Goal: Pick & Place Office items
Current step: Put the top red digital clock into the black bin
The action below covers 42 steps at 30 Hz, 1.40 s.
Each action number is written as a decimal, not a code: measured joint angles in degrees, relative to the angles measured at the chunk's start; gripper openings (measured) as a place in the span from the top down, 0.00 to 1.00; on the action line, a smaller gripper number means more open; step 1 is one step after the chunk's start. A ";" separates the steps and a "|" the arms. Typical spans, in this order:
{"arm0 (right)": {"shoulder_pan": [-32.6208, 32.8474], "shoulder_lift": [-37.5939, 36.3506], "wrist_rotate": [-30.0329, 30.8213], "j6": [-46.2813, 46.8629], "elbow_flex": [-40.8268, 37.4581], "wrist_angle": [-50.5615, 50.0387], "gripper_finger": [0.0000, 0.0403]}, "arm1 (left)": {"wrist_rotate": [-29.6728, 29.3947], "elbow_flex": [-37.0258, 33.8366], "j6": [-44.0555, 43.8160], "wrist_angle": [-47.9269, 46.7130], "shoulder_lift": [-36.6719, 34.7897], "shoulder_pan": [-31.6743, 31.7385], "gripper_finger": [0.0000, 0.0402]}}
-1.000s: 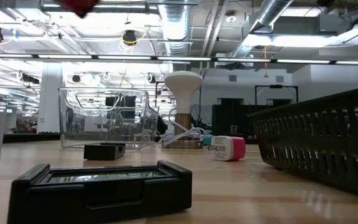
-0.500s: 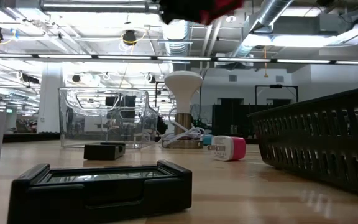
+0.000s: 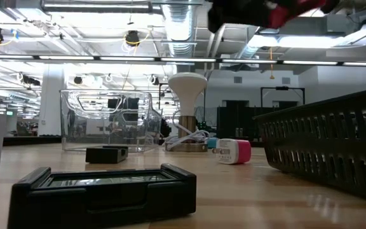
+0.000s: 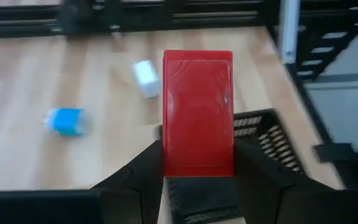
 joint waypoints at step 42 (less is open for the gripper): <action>0.31 0.00 -0.05 1.04 0.00 0.58 0.43 | 6.09 -0.54 -3.10 5.19 9.23 0.53 0.52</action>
